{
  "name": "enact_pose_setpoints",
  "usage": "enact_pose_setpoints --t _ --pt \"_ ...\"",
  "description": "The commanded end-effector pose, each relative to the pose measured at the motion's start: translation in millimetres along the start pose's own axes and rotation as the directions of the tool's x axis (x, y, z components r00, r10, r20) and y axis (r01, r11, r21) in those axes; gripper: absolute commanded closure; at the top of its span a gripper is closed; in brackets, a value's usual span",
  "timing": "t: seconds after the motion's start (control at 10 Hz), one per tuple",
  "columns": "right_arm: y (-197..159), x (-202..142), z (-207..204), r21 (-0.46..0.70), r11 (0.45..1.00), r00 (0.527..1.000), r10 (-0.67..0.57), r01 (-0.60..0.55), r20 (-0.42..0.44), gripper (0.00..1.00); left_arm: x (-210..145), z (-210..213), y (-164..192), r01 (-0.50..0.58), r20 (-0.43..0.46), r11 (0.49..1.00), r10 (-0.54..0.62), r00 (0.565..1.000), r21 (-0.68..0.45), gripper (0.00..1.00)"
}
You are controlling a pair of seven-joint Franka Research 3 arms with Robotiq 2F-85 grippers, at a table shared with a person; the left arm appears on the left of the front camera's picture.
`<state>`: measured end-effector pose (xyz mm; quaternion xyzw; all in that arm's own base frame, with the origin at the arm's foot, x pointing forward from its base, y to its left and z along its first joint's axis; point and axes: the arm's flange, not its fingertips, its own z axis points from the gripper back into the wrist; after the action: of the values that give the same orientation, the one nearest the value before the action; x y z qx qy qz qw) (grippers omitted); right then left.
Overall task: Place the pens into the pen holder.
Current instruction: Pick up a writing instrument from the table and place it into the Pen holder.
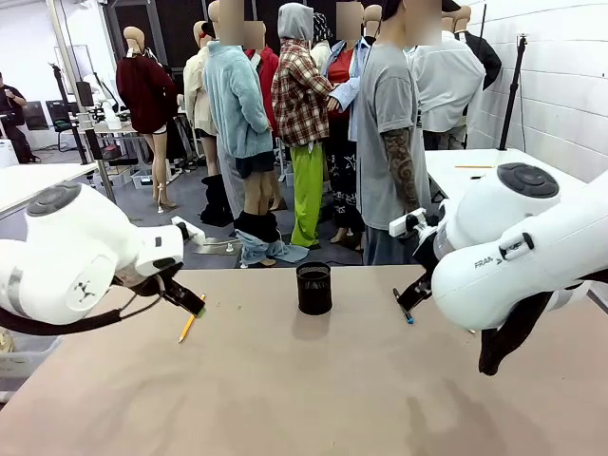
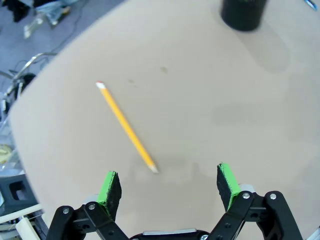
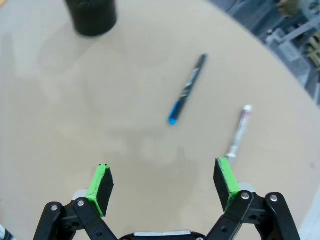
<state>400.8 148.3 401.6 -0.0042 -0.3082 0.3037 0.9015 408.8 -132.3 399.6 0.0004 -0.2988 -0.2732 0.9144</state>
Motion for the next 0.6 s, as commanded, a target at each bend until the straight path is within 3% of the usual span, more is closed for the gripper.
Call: enact_pose_setpoints --t 0.0,0.2,0.5 --pt "-27.3 -27.8 71.3 -0.177 0.98 0.993 -0.077 0.092 0.093 0.0 -44.5 76.1 18.6 -0.064 0.084 0.982 0.049 0.995 0.176 0.0" --pt "-61.5 -59.3 126.6 -0.33 0.914 0.967 -0.187 0.235 0.172 0.0 -86.0 124.9 40.4 -0.1 0.154 0.967 0.065 0.986 0.234 0.0" --pt "-72.8 -109.4 181.9 -0.423 0.846 0.943 -0.254 0.325 0.217 0.0 -147.7 154.6 63.4 -0.195 0.168 0.946 0.155 0.974 0.258 0.0"
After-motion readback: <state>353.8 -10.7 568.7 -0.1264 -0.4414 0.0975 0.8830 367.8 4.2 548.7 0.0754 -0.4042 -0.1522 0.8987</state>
